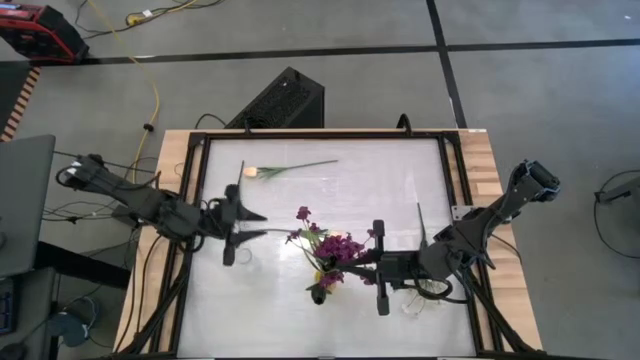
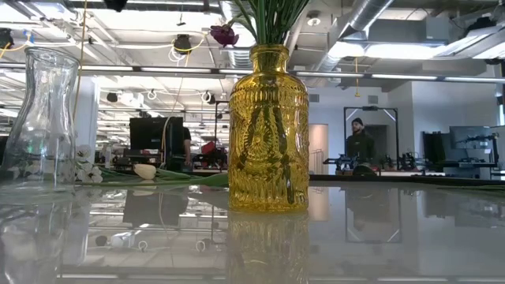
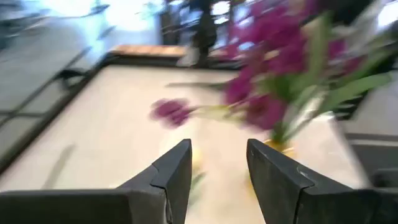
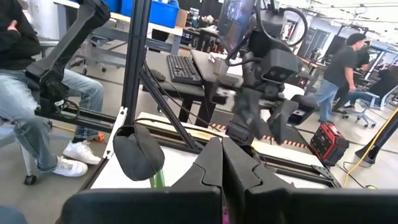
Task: Sort flowers into vase by color
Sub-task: Put the bottom white flowers into the transparent vase
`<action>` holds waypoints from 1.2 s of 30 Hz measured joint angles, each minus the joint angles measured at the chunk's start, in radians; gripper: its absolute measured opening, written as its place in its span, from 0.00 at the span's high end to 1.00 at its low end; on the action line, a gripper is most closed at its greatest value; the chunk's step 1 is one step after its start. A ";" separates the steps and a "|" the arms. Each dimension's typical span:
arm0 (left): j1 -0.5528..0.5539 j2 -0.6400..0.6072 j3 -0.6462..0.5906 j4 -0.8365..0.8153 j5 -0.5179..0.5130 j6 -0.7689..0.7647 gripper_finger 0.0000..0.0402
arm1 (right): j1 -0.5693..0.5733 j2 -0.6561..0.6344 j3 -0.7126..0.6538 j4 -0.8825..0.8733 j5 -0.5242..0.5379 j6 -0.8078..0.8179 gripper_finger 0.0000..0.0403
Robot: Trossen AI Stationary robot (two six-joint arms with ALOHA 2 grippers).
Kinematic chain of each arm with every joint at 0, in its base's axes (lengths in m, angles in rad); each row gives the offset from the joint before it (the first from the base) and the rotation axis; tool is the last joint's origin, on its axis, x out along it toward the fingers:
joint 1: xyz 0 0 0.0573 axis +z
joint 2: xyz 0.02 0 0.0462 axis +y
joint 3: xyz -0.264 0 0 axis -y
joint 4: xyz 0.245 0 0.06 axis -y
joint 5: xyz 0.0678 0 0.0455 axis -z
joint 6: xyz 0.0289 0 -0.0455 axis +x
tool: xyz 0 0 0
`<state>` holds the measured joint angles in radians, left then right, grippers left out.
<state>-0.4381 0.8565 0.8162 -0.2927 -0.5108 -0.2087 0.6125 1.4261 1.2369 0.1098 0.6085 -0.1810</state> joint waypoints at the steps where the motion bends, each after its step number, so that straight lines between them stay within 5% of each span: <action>1: 0.000 -0.007 0.000 -0.036 -0.039 -0.010 0.65 | 0.000 0.000 0.000 0.000 0.004 0.000 0.95; 6: 0.000 -0.012 0.000 -0.213 -0.184 -0.044 0.65 | 0.000 -0.006 0.000 0.001 0.019 0.000 0.95; 15: 0.073 -0.021 -0.092 -0.295 -0.263 -0.111 0.65 | -0.017 -0.121 0.000 -0.024 0.020 -0.005 0.95; 23: 0.262 -0.035 -0.283 -0.114 -0.085 -0.096 0.65 | -0.163 -0.261 0.000 -0.306 0.104 0.140 0.95; 31: 0.349 -0.035 -0.314 0.001 0.068 -0.033 0.65 | -0.500 -0.363 0.000 -0.839 0.095 0.484 0.95; 36: 0.349 -0.035 -0.314 0.026 0.104 -0.017 0.65 | -0.673 -0.332 -0.021 -1.151 -0.125 0.586 0.94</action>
<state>-0.0895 0.8215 0.5022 -0.2664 -0.4067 -0.2253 -0.0610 1.0946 1.2164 -1.0410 0.4835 0.4048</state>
